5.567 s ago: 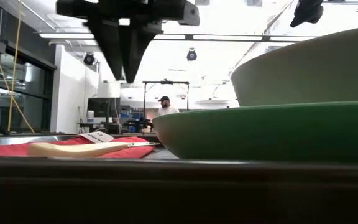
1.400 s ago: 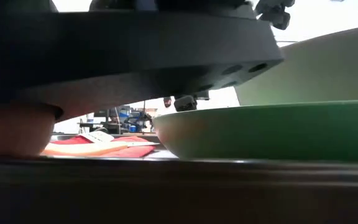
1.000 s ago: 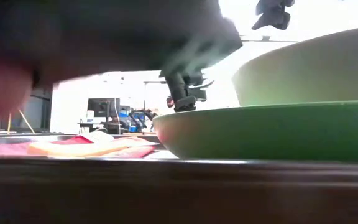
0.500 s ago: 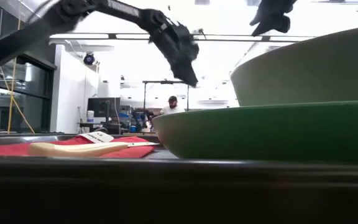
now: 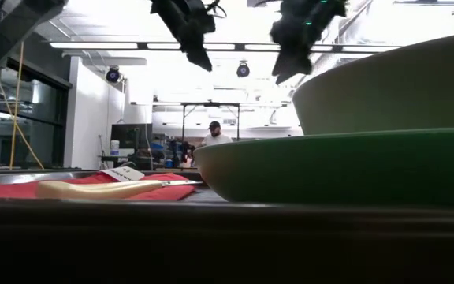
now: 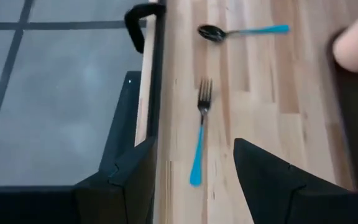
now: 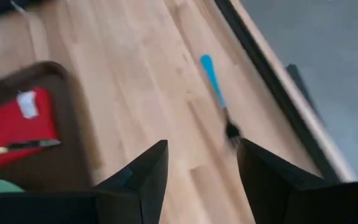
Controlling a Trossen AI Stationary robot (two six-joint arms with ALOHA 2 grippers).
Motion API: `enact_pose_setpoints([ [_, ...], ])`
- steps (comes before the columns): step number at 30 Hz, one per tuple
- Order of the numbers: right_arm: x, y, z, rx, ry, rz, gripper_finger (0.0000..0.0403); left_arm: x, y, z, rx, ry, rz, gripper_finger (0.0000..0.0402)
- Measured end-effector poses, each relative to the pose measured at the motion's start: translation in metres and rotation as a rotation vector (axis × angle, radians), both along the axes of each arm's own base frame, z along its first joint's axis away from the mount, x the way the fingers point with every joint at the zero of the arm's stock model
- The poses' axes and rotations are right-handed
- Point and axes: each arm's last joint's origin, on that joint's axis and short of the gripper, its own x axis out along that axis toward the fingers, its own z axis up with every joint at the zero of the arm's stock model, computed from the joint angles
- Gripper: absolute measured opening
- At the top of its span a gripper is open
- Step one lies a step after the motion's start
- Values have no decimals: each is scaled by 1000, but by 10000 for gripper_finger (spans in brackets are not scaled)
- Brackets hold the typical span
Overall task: Set up tray
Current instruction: Adjust the brown tray
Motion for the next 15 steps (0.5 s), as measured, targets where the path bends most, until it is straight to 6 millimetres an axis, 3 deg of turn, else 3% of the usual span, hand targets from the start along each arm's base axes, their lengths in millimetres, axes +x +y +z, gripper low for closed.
enact_pose_setpoints([
  [4, 35, -20, 8, -80, 110, 71, 169, -17, -13, 16, 28, 7, -57, 243],
  [7, 59, -34, 5, -70, 176, 128, 169, -30, -19, 17, 7, 25, -101, 243],
  [12, 89, -56, -27, 0, 320, 207, 169, -57, -30, 0, -37, 11, -138, 243],
  [15, 102, -64, -52, 52, 382, 236, 169, -79, -40, -21, -54, -75, -135, 243],
])
